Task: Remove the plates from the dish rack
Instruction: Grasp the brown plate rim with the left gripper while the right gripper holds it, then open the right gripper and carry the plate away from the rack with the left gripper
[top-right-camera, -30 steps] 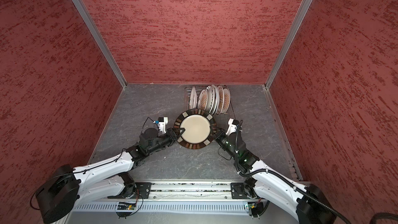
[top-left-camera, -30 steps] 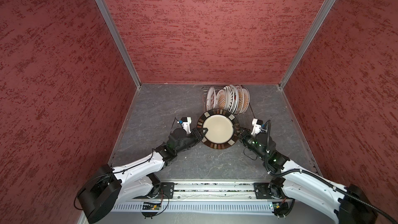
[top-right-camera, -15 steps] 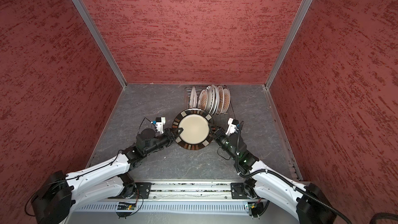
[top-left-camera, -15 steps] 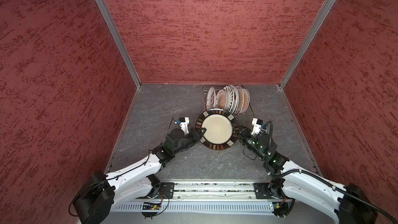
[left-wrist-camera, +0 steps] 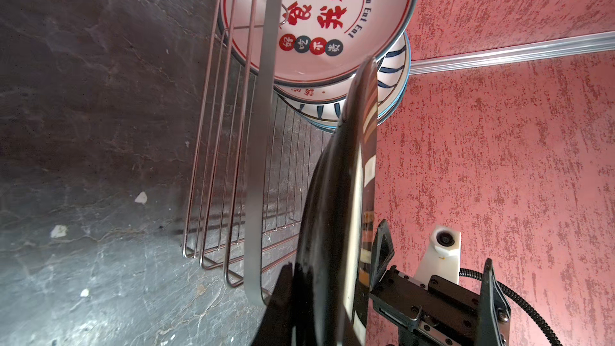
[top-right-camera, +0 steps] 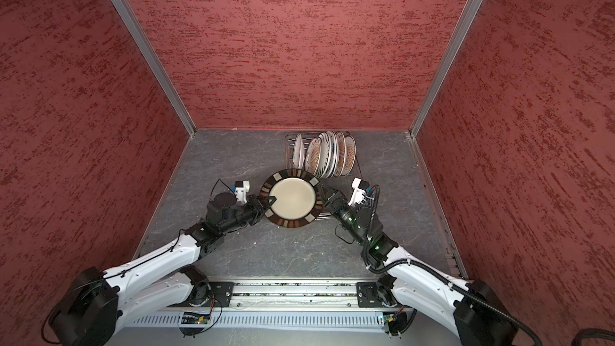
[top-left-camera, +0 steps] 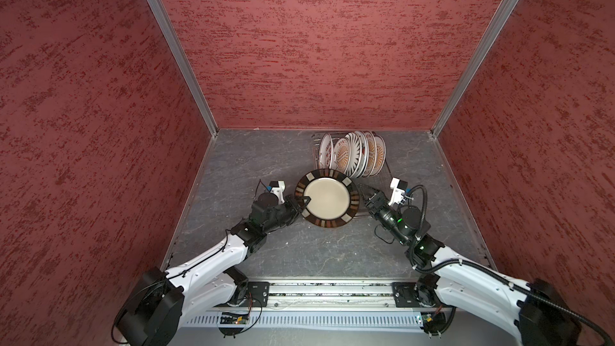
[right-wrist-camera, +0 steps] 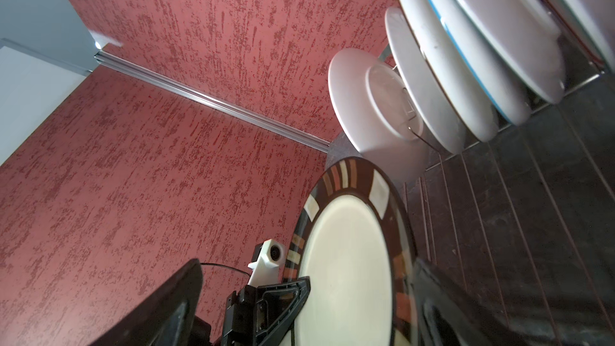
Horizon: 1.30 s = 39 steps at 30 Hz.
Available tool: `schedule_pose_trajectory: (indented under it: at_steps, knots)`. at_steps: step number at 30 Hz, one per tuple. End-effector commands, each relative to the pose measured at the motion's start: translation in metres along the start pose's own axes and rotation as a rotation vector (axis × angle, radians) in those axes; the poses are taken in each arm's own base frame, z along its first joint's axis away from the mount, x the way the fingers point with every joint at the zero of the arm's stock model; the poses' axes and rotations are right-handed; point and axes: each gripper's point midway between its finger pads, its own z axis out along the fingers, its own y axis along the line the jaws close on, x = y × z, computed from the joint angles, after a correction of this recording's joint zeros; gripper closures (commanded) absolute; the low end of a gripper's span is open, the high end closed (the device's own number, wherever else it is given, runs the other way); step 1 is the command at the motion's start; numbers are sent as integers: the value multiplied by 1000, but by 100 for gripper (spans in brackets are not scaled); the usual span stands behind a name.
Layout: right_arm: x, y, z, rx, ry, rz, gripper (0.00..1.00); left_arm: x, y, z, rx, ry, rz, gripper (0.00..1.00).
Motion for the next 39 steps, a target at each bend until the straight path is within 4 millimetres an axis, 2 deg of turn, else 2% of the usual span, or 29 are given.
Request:
schedule_pose_trajectory:
  at_steps: [1, 5, 9, 12, 17, 21, 26, 33, 39]
  knots:
    - [-9, 22, -8, -98, -43, -118, 1, -16, -68, -19, 228, -20, 17, 92]
    - [-9, 25, -14, -118, -46, -200, 1, -28, -63, -29, 218, -44, 4, 92]
    - [-7, 25, -13, -108, -35, -241, 2, -37, -56, -36, 218, -60, -23, 92]
    - [-1, 33, -6, -128, 7, -274, 1, -46, -53, -43, 224, -75, -44, 92]
    - [16, 37, 16, -133, 94, -322, 1, -58, -49, -55, 237, -105, -58, 92]
    - [33, 39, 33, -137, 131, -369, 1, -73, -36, -62, 209, -152, -79, 92]
    - [59, 54, 51, -159, 174, -455, 1, -92, -15, -73, 183, -210, -123, 92]
    - [83, 51, 80, -92, 208, -538, 1, -124, 23, -85, 88, -347, -170, 92]
    - [114, 52, 107, -96, 303, -618, 1, -150, 55, -100, -8, -495, -201, 92]
